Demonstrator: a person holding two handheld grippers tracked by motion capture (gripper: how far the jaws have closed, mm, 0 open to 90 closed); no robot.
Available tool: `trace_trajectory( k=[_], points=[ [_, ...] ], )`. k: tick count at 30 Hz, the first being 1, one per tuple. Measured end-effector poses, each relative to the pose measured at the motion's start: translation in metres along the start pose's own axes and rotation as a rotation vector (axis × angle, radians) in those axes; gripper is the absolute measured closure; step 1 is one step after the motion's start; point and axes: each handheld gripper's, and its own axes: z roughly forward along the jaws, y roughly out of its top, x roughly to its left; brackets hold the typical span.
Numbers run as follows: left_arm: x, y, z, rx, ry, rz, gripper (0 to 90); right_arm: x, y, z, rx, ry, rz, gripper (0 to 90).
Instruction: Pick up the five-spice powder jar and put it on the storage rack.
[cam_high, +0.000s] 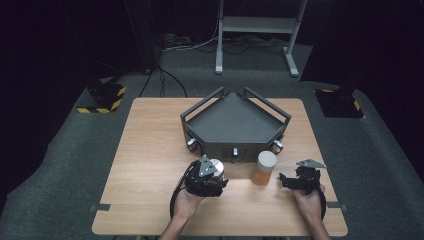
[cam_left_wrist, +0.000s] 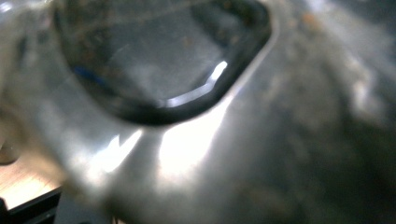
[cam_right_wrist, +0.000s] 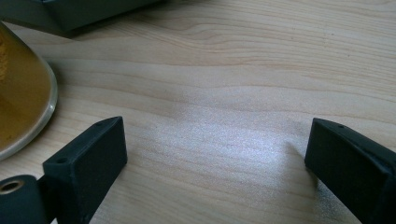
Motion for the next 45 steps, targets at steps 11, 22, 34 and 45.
trace_trajectory(
  k=[11, 22, 34, 45],
  points=[
    [0.007, 0.019, -0.004, -0.030, -0.013, -0.020, 31.2, 0.000, 0.000, 0.000, 0.000, 0.000, 0.000, 5.6],
    [-0.002, 0.023, 0.009, -0.210, -0.028, -0.251, 31.2, 0.000, 0.000, 0.000, -0.001, 0.000, -0.002, 5.6],
    [0.040, 0.077, -0.004, -0.017, -0.045, 0.041, 31.2, 0.000, 0.000, 0.000, -0.001, 0.000, -0.003, 5.6],
    [0.052, 0.094, 0.005, -0.019, -0.034, 0.015, 31.2, 0.000, 0.000, 0.000, 0.000, -0.001, 0.001, 5.8]
  ],
)
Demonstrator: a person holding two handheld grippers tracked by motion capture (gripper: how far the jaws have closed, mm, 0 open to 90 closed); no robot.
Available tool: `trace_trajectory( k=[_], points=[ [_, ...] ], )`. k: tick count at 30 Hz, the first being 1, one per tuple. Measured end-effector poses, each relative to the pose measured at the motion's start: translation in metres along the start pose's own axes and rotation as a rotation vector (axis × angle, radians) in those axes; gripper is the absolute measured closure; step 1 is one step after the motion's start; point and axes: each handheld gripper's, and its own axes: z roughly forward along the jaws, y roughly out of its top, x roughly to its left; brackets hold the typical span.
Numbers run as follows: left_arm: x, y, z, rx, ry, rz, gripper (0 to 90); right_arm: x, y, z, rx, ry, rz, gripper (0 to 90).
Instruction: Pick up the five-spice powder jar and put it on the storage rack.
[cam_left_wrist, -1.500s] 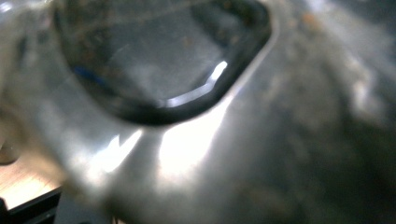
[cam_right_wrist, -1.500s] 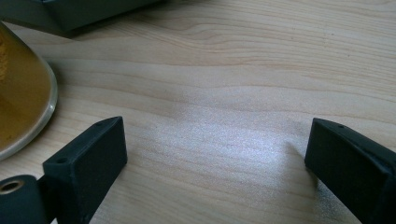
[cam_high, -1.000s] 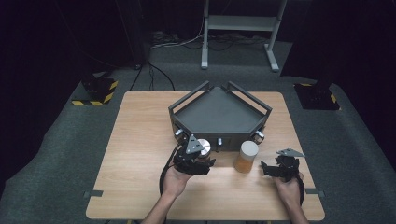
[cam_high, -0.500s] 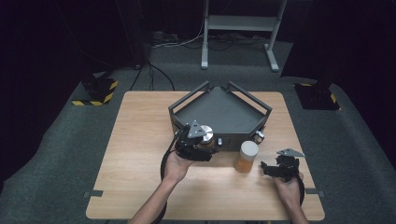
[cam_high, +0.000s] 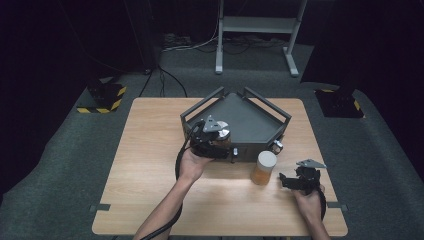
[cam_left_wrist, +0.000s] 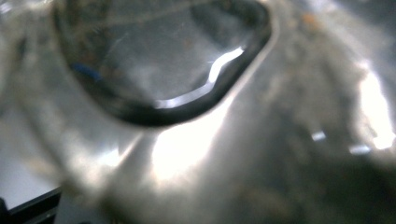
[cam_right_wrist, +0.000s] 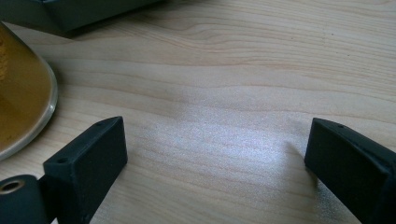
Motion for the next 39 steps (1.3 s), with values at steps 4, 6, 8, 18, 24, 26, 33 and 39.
trace_trajectory(
  k=[4, 6, 8, 18, 24, 26, 33, 39],
  points=[
    [0.004, 0.004, 0.003, 0.001, 0.012, -0.010, 31.2, 0.000, 0.000, 0.000, 0.000, 0.000, 0.000, 5.8],
    [0.006, 0.006, 0.004, -0.001, 0.018, -0.018, 31.2, 0.000, 0.000, 0.000, 0.000, 0.000, 0.000, 5.8],
    [0.008, 0.008, 0.006, 0.000, 0.032, -0.027, 31.2, 0.000, 0.000, 0.000, 0.000, 0.000, 0.000, 5.8],
    [0.014, 0.017, 0.019, 0.007, 0.070, -0.051, 31.2, 0.000, 0.000, 0.000, 0.000, 0.000, 0.000, 5.8],
    [0.005, 0.008, 0.039, -0.079, 0.129, -0.130, 31.1, 0.000, 0.000, 0.000, 0.000, 0.000, 0.000, 5.8],
    [0.007, 0.010, 0.042, -0.072, 0.134, -0.128, 31.1, 0.000, 0.000, 0.000, 0.000, 0.000, 0.000, 5.8],
    [0.009, 0.011, 0.058, -0.064, 0.144, -0.168, 31.1, 0.000, 0.000, 0.000, 0.000, 0.000, 0.000, 5.8],
    [0.015, 0.011, 0.065, -0.037, 0.158, -0.170, 31.1, 0.000, 0.000, 0.000, 0.000, 0.000, 0.000, 5.8]
  ],
)
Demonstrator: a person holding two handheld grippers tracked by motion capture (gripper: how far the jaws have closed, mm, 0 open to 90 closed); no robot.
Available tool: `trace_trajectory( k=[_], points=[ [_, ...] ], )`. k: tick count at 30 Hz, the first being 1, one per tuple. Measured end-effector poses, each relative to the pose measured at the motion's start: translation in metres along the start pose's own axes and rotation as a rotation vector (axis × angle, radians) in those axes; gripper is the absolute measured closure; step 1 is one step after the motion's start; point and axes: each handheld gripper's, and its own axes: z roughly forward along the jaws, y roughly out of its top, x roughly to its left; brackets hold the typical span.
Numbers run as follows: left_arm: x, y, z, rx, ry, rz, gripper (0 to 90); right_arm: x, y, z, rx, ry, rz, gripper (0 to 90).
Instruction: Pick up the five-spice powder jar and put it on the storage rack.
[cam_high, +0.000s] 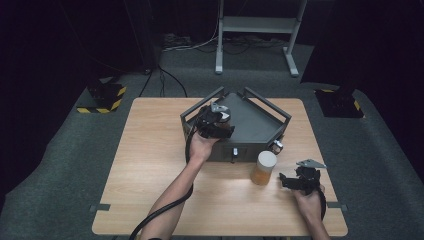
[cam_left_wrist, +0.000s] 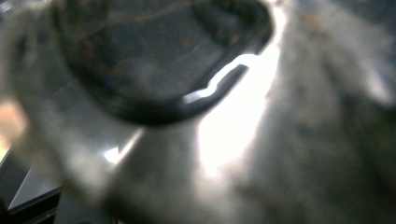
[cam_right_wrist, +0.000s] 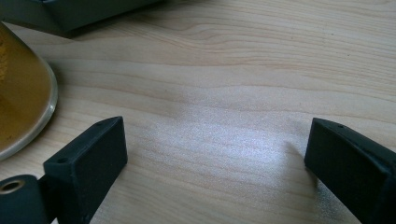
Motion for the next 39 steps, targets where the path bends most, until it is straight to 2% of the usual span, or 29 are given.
trace_trajectory(
  k=[2, 3, 4, 9, 10, 12, 13, 14, 15, 20, 21, 23, 24, 27, 28, 29, 30, 31, 33, 34, 39],
  points=[
    [0.000, 0.000, 0.001, 0.001, 0.002, -0.003, 31.1, 0.000, 0.000, 0.000, 0.000, 0.000, 0.000, 5.8],
    [0.003, 0.004, -0.001, 0.029, 0.001, 0.024, 31.1, 0.000, 0.000, 0.000, 0.000, 0.000, 0.000, 5.8],
    [0.006, 0.009, -0.002, 0.067, 0.010, 0.073, 31.1, 0.000, 0.000, 0.000, 0.000, 0.000, 0.000, 5.8],
    [0.005, 0.008, 0.000, 0.068, 0.015, 0.077, 31.1, 0.000, 0.000, 0.000, 0.000, 0.000, 0.000, 5.8],
    [0.007, 0.011, 0.000, 0.089, 0.006, 0.086, 31.1, 0.000, 0.000, 0.000, 0.000, 0.000, 0.000, 5.8],
    [0.007, 0.011, 0.001, 0.090, 0.008, 0.085, 31.1, 0.000, 0.000, 0.000, 0.000, 0.000, 0.000, 5.8],
    [0.003, 0.005, 0.003, 0.057, 0.011, 0.045, 31.1, 0.000, 0.000, 0.000, 0.000, 0.000, 0.000, 5.8],
    [0.002, 0.006, 0.004, 0.060, 0.014, 0.049, 31.1, 0.000, 0.000, 0.000, 0.000, 0.000, 0.000, 5.8],
    [0.005, 0.011, 0.002, 0.095, 0.014, 0.096, 31.1, 0.000, 0.000, 0.000, 0.000, 0.000, 0.000, 5.8],
    [0.005, 0.009, 0.004, 0.097, 0.012, 0.092, 31.1, 0.000, 0.000, 0.000, 0.001, 0.000, -0.001, 5.8],
    [0.003, 0.004, 0.006, 0.067, 0.014, 0.054, 31.1, 0.000, 0.000, 0.000, 0.001, 0.000, 0.000, 5.8],
    [0.002, 0.003, 0.006, 0.063, 0.015, 0.051, 31.1, 0.000, 0.000, 0.000, 0.001, 0.000, -0.001, 5.8],
    [0.005, 0.008, 0.004, 0.094, 0.013, 0.093, 31.1, 0.000, 0.000, 0.000, 0.001, 0.000, -0.001, 5.8],
    [0.005, 0.006, 0.004, 0.088, 0.013, 0.095, 31.0, 0.000, 0.000, 0.000, 0.000, 0.000, -0.001, 5.8],
    [0.001, -0.001, 0.007, 0.046, 0.021, 0.063, 31.0, 0.000, 0.000, 0.000, 0.001, 0.000, -0.001, 5.8],
    [0.004, 0.005, 0.004, 0.085, 0.015, 0.098, 31.0, 0.000, 0.000, 0.000, 0.001, 0.000, -0.001, 5.8],
    [0.001, -0.003, 0.007, 0.038, 0.022, 0.060, 31.0, 0.000, 0.000, 0.000, 0.001, 0.000, -0.001, 5.8],
    [0.002, -0.001, 0.006, 0.048, 0.018, 0.064, 31.0, 0.000, 0.000, 0.000, 0.001, 0.000, -0.001, 5.8],
    [0.001, -0.003, 0.007, 0.037, 0.020, 0.058, 31.0, 0.000, 0.000, 0.000, 0.000, 0.000, -0.001, 5.8],
    [0.004, 0.004, 0.004, 0.079, 0.015, 0.098, 30.9, 0.000, 0.000, 0.000, 0.001, 0.000, -0.001, 5.8],
    [0.004, 0.003, 0.004, 0.078, 0.019, 0.097, 30.9, 0.000, 0.000, 0.000, 0.001, 0.000, -0.001, 5.8]
  ],
)
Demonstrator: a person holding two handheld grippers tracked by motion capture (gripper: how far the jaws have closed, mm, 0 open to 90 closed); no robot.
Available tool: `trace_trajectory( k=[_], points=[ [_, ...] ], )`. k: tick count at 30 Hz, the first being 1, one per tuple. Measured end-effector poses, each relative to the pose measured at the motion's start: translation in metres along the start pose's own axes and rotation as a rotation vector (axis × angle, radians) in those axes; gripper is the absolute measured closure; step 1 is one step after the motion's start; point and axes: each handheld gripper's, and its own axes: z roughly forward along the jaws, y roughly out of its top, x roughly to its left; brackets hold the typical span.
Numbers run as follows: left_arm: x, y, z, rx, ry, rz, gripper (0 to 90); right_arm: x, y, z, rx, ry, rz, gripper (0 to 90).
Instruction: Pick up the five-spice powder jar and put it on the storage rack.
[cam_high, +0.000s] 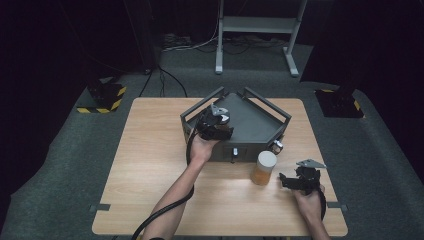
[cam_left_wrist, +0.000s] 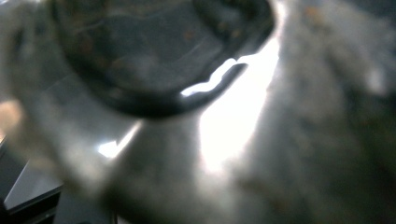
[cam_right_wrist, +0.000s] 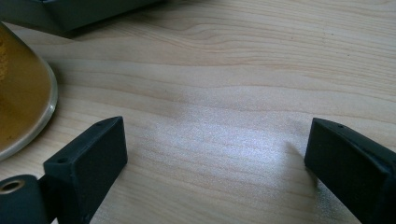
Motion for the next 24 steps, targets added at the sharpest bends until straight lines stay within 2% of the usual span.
trace_trajectory(
  k=[11, 14, 20, 24],
  points=[
    [0.000, -0.004, 0.001, -0.011, 0.001, -0.020, 29.9, 0.000, 0.000, 0.000, -0.001, 0.000, -0.001, 5.8],
    [0.001, -0.006, 0.003, -0.012, -0.003, -0.039, 19.5, 0.000, 0.000, 0.000, 0.000, 0.000, 0.001, 5.8],
    [0.003, -0.012, 0.000, -0.041, -0.002, -0.059, 9.9, 0.000, 0.000, 0.000, -0.001, 0.000, 0.002, 5.8],
    [0.004, -0.014, -0.005, -0.051, -0.007, -0.059, 7.4, 0.000, 0.000, 0.000, -0.001, 0.000, 0.002, 5.8]
  ],
)
